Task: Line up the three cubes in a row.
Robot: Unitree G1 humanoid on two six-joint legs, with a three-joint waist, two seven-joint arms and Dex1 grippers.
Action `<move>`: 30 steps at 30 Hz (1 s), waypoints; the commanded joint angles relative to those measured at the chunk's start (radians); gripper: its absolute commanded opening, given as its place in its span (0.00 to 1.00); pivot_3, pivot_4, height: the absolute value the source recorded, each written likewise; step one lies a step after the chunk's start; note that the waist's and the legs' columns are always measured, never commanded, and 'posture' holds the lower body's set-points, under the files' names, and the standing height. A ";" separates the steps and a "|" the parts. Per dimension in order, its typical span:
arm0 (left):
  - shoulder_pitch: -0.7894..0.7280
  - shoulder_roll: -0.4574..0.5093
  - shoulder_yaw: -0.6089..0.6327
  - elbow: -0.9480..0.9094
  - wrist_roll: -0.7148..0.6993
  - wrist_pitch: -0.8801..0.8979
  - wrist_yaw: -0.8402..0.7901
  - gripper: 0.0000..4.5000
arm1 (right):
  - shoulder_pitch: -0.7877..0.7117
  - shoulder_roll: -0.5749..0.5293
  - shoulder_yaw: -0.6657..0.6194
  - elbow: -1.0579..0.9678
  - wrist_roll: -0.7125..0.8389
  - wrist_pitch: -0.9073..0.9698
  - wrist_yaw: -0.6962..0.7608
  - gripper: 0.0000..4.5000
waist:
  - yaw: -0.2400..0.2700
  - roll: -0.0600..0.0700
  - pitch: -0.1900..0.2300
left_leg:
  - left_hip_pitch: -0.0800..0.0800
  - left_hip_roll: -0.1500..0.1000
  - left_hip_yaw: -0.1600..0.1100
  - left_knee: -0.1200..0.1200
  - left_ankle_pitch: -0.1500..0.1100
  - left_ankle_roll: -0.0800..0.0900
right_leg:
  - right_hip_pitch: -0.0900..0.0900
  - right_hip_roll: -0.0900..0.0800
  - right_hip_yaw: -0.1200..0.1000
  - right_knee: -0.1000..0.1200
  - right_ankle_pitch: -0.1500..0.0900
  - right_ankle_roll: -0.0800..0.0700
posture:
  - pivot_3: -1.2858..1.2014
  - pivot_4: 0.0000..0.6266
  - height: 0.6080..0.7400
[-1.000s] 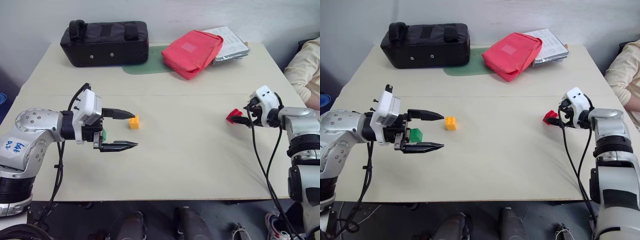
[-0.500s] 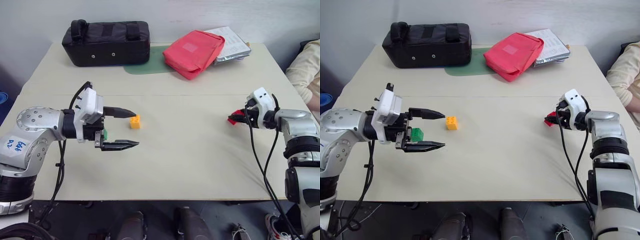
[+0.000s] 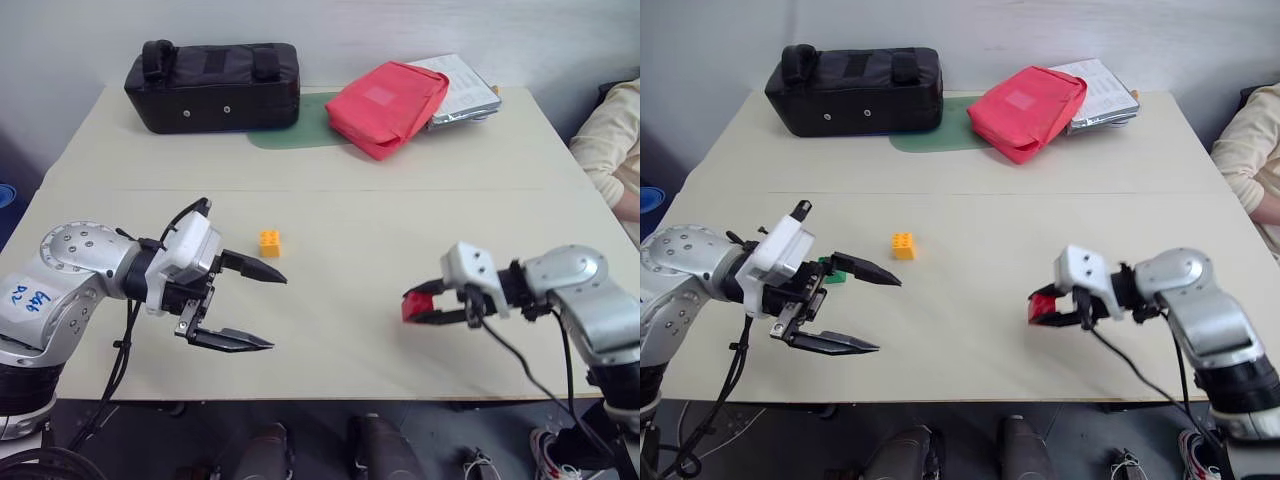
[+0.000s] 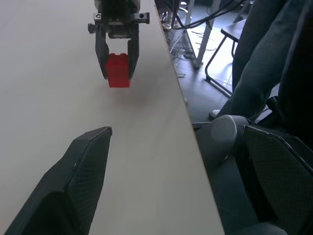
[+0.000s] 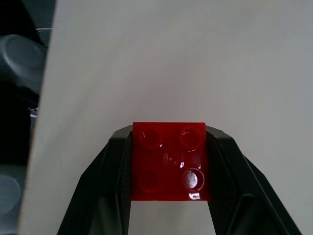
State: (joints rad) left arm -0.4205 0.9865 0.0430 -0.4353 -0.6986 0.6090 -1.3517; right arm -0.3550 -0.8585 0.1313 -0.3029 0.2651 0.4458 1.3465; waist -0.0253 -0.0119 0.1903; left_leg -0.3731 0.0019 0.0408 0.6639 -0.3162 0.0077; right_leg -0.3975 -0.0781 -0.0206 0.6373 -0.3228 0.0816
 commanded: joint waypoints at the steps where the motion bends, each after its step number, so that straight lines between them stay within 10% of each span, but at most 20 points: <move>1: 0.029 0.017 -0.001 -0.036 0.024 -0.056 -0.031 1.00 | 0.031 -0.003 0.013 -0.060 -0.012 -0.022 -0.041 0.33 | 0.000 0.000 0.000 | 0.000 0.000 0.000 0.000 0.000 0.000 | 0.000 0.000 0.000 0.000 0.000 0.000 | 0.52 0.24 1.00; 22: 0.024 -0.023 -0.019 -0.032 0.036 -0.077 0.017 1.00 | 0.087 -0.001 0.079 0.043 -0.099 -0.246 -0.075 0.33 | -0.001 0.000 0.000 | 0.002 0.000 0.000 0.000 0.000 0.001 | 0.001 0.000 0.000 0.000 0.000 0.000 | 0.52 0.24 1.00; 30: 0.051 -0.038 0.001 -0.012 0.049 -0.073 0.064 1.00 | 0.084 -0.023 0.037 0.036 -0.049 -0.230 -0.054 0.93 | 0.000 0.000 0.000 | 0.002 0.000 0.000 0.000 -0.001 0.001 | 0.002 0.000 0.000 0.000 0.000 0.000 | 0.52 0.24 1.00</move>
State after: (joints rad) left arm -0.3817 0.9535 0.0219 -0.4538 -0.6571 0.5429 -1.3079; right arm -0.2658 -0.8603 0.2165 -0.2365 0.1823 0.2177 1.2801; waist -0.0250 -0.0122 0.1902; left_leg -0.3715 0.0020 0.0404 0.6639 -0.3167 0.0091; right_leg -0.3960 -0.0783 -0.0207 0.6370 -0.3230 0.0812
